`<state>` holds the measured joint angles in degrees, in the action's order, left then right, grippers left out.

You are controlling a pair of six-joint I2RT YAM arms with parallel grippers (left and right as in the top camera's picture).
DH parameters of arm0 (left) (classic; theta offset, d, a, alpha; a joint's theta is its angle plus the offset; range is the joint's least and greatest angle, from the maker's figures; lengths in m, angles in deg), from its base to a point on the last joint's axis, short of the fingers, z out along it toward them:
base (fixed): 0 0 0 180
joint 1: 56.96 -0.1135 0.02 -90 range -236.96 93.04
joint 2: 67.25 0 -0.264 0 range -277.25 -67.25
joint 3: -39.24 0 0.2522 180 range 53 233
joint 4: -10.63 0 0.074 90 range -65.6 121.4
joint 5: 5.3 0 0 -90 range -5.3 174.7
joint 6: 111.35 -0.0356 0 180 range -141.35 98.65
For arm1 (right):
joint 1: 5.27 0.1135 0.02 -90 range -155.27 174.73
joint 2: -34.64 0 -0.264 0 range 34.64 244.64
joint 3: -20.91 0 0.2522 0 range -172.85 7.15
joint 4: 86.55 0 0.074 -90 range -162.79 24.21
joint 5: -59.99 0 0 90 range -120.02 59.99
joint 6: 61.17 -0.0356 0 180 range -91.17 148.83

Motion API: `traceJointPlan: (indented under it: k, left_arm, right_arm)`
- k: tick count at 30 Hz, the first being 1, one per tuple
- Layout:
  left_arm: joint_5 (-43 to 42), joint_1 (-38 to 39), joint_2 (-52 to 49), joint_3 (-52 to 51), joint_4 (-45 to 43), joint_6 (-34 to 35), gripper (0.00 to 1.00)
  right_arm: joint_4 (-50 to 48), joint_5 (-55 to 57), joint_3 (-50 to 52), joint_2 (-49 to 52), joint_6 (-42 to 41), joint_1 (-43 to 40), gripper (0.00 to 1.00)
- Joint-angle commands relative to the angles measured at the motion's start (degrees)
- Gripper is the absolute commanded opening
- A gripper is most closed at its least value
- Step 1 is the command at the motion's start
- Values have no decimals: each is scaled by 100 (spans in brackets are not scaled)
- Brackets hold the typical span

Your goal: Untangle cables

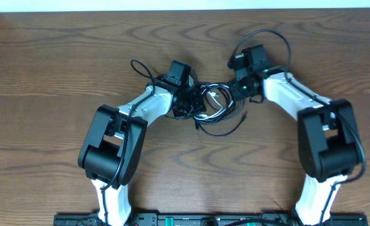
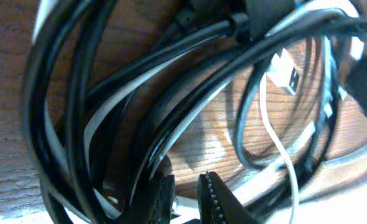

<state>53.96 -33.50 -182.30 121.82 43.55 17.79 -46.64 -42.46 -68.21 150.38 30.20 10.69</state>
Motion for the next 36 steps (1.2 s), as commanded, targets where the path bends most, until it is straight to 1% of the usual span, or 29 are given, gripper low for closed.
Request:
traceJointPlan:
  k: [1, 5, 7, 9, 11, 14, 21, 24, 25, 28, 31, 32, 33, 36]
  left_arm:
    - [190, -20, -190, -109, 118, -55, 21]
    - [190, -20, -190, -109, 118, -55, 21]
    - [234, -17, -190, -109, 118, -55, 21]
    - [234, -20, -190, -109, 118, -55, 21]
    - [234, -20, -190, -109, 118, -55, 21]
    - [234, -20, -190, -109, 116, -55, 21]
    - [232, -20, -190, -109, 118, -55, 21]
    - [188, -31, -184, -105, 81, -87, 20]
    - [61, -61, -155, -85, 20, -280, 21]
    - [-190, -151, 13, 24, 11, -699, 21]
    - [-166, -192, 450, 59, 28, -1078, 21]
    - [-140, -190, 708, 59, 31, -1272, 22]
    - [-109, -190, 868, 59, 35, -1344, 24]
    - [39, -192, 1438, 59, 48, -1364, 25]
  right_arm:
    - [420, -723, -184, -872, -485, -494, 1]
    - [1104, -894, -184, -1300, -518, -901, 1]
    - [1740, -887, -184, -1467, -516, -1266, 1]
    - [2100, -857, -177, -1449, -511, -1488, 1]
    - [2444, -549, -157, -1307, -514, -1661, 1]
    - [2614, -304, -146, -999, -516, -1681, 1]
    - [2723, -291, -146, -160, -514, -1587, 1]
    - [2730, -297, -181, -175, -494, -1593, 18]
    - [2769, -299, -245, -175, -494, -1593, 27]
    - [2946, -529, -472, -175, -258, -1593, 43]
    - [3132, -846, -774, -175, -55, -1587, 50]
    - [3209, -1056, -922, -175, 24, -1587, 55]
    - [3235, -1178, -988, -175, 52, -1587, 56]
    - [3156, -2017, -1204, -175, 221, -1547, 63]
